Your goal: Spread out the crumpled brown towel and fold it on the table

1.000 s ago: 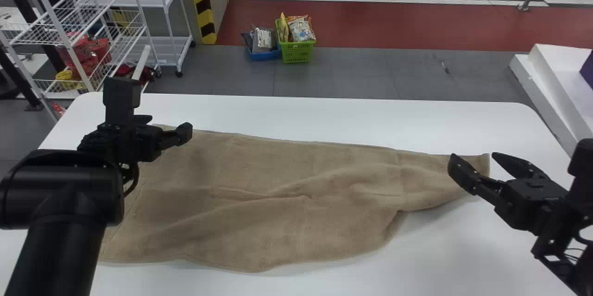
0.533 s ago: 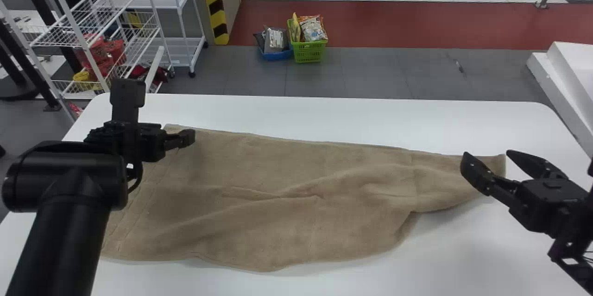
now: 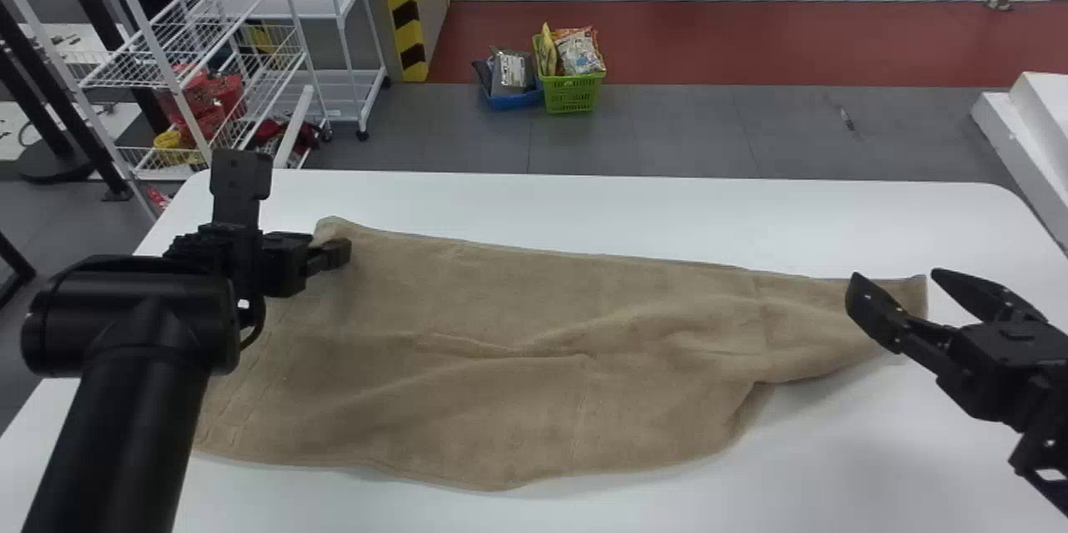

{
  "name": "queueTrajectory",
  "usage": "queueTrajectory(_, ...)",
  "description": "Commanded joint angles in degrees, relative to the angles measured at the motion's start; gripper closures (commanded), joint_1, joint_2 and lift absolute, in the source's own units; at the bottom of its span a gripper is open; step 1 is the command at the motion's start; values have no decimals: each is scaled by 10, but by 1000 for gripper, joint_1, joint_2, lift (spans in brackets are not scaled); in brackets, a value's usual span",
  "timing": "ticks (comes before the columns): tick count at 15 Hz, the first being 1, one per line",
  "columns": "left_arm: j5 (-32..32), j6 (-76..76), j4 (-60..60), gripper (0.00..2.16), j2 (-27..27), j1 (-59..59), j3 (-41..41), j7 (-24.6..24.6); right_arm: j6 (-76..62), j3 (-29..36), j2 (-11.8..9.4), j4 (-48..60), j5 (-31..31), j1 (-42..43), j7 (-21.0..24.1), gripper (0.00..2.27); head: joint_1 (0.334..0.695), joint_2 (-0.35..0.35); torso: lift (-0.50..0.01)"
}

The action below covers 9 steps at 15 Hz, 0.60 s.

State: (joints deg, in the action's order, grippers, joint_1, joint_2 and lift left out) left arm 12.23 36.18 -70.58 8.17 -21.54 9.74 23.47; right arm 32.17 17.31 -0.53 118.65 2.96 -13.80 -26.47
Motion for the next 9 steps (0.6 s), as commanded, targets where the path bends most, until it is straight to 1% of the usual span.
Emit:
queueTrajectory(1, -2, 3, -2, 707, -1, 2, 1, -1, 1, 0, 0, 0, 0, 0, 0, 208, 695, 48, -127)
queueTrajectory(3, -5, 9, -13, 707, -1, 15, 7, -1, 0, 1, 0, 0, -3, 0, 1, 208, 695, 48, -127)
queueTrajectory(5, -8, 26, -55, 707, -2, 34, 9, 0, 1, -2, 0, -7, -22, 5, 17, 208, 695, 48, -127)
queueTrajectory(9, -17, 74, -114, 707, -3, 55, 21, 13, 31, 5, -4, -86, -56, 59, 14, 208, 695, 37, -127)
